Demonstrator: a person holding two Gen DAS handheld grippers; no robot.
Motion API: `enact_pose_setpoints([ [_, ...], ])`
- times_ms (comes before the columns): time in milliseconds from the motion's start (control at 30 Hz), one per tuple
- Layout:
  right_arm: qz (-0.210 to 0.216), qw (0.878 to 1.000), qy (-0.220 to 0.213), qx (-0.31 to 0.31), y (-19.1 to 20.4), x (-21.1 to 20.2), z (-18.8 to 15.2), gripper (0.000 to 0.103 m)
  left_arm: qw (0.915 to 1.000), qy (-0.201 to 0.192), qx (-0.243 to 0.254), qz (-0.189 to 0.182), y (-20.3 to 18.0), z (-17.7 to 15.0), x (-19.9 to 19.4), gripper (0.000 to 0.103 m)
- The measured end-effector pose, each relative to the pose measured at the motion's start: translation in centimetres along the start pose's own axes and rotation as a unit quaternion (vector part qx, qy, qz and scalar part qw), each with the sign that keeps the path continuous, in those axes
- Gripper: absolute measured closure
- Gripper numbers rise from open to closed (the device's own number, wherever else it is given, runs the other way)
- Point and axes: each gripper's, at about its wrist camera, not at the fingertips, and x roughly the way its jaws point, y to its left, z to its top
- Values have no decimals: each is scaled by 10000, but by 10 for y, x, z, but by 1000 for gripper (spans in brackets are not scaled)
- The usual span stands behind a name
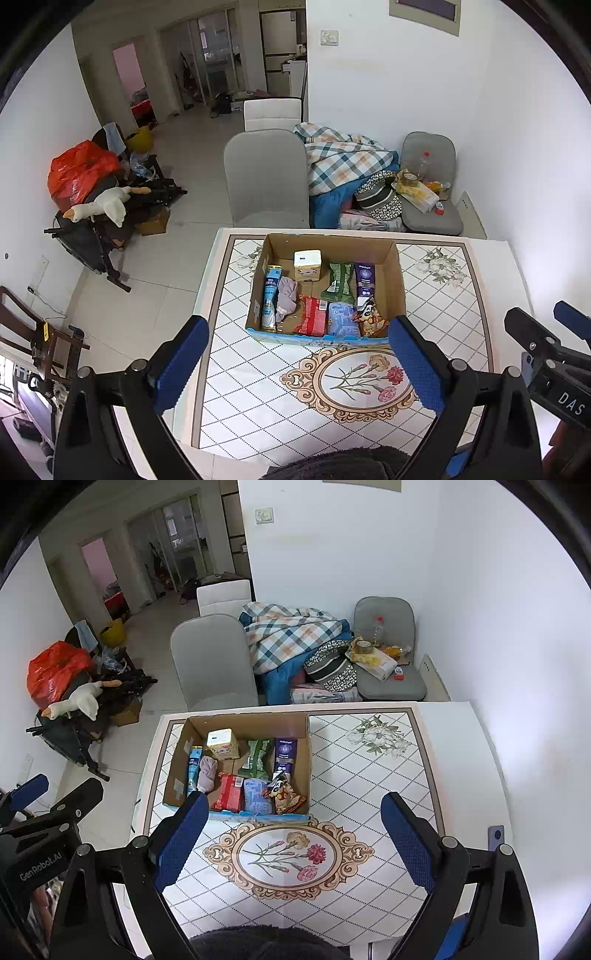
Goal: Organize soft objects
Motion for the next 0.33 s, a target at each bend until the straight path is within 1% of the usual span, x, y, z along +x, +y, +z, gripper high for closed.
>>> enact_pose_setpoints([
  [167, 20, 10000, 12, 3, 1, -1, -1, 7, 10000, -10, -8, -10, 0, 0, -1, 3],
  [333, 24, 10000, -3, 5, 2, -2, -2, 7, 9999, -102, 57, -7, 0, 2, -6, 3],
])
